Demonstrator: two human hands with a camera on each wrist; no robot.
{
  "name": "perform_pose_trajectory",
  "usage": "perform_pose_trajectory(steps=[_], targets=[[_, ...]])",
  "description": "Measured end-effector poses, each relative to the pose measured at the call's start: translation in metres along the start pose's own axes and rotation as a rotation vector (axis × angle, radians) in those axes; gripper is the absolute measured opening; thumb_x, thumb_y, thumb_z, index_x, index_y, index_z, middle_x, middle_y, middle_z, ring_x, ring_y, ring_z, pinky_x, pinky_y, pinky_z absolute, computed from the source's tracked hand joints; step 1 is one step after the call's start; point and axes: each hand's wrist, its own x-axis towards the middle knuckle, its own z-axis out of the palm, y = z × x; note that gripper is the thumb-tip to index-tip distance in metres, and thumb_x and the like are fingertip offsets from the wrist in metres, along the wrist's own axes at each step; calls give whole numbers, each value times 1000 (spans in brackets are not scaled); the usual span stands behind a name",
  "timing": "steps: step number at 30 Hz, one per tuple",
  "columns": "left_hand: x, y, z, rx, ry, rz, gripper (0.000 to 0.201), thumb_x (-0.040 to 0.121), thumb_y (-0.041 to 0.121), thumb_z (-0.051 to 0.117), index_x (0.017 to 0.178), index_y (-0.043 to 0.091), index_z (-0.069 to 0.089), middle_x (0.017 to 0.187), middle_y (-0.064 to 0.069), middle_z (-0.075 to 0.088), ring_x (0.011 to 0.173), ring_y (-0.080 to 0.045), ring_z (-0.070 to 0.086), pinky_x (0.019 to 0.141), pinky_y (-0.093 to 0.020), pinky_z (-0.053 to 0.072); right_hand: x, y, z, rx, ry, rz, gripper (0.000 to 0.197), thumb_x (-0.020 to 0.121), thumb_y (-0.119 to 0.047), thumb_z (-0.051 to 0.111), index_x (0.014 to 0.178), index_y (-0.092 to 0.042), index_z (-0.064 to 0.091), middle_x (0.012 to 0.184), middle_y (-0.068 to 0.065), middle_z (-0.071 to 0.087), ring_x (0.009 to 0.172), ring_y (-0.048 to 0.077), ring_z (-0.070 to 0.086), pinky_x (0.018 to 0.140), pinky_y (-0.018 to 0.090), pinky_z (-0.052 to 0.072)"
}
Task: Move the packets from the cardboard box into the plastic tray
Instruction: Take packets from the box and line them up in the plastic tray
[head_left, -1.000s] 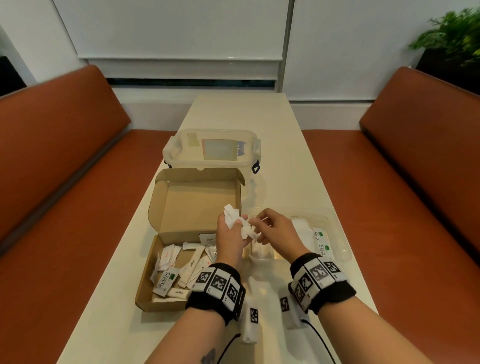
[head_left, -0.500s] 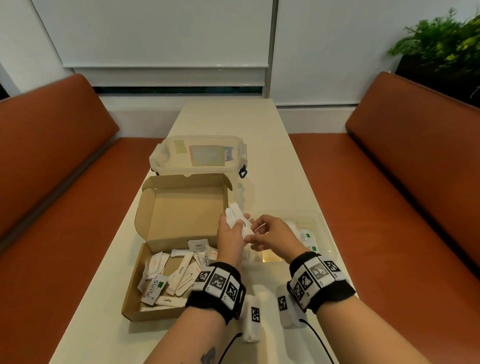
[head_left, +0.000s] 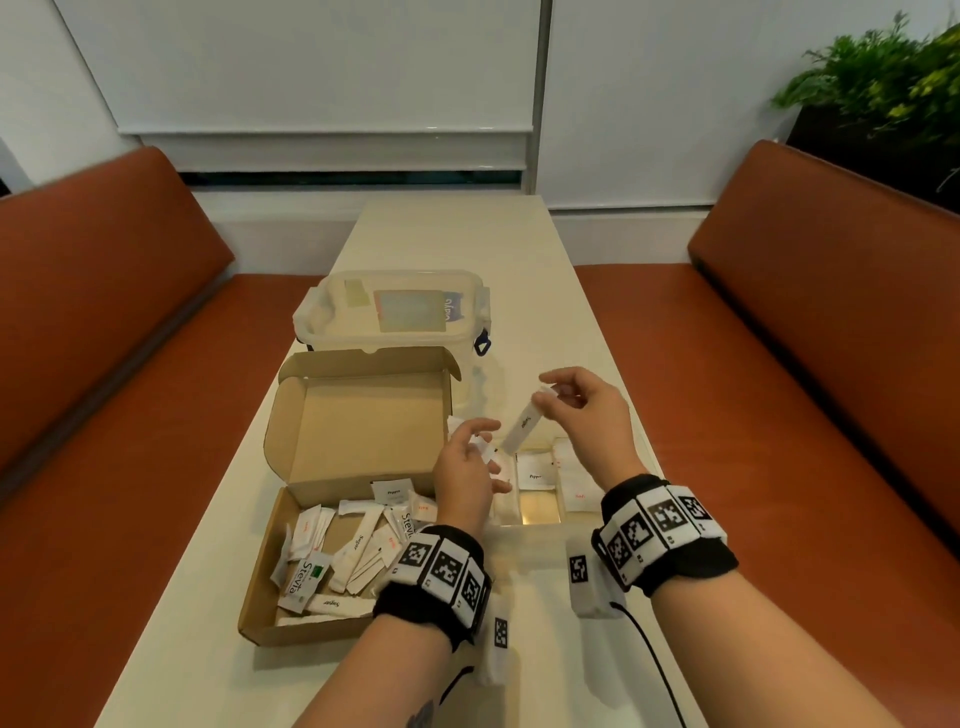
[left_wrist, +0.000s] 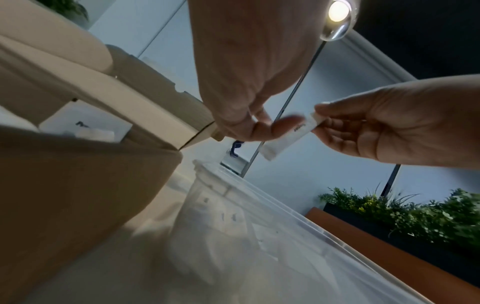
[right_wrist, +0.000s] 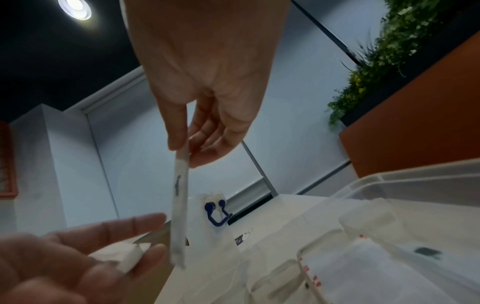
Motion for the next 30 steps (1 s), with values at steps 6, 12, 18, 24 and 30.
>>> perform_pose_trajectory(steps=[6,12,18,24,30], targets=[[-1,1,-1,89,-165,-21,26,99,20,41,97,30,65,89,10,59,47,-1,38,41,-16,35,2,-1,5,10,-74,26,12,79,-11,73,82,-22,69,78,2,68,79,17,65,81,35,57],[-5,-1,-2,83,-226,-3,10,88,31,65,95,23,67,41,15,41,39,-3,33,39,-19,30,4,4,5,117,-20,90,14,81,-12,72,94,-14,67,79,7,69,75,17,67,78,33,58],[-3,-3,-5,72,-133,-27,10,89,26,63,88,17,67,44,14,44,37,-2,35,38,-18,31,-11,17,18,79,-135,222,21,82,-11,72,99,-9,62,76,10,71,70,18,68,71,27,57],[-2,0,-12,23,1,7,25,98,17,46,114,12,65,89,-11,60,53,-21,44,42,-17,37,-6,28,30,-183,-34,248,15,75,-11,75,81,-12,61,75,8,69,66,17,63,65,27,51],[-4,6,-15,-117,26,6,36,101,3,31,119,13,60,109,-4,54,57,-11,46,46,-21,49,-15,47,58,-670,-204,181,4,78,-14,62,81,-16,65,78,0,67,80,20,62,68,27,45]])
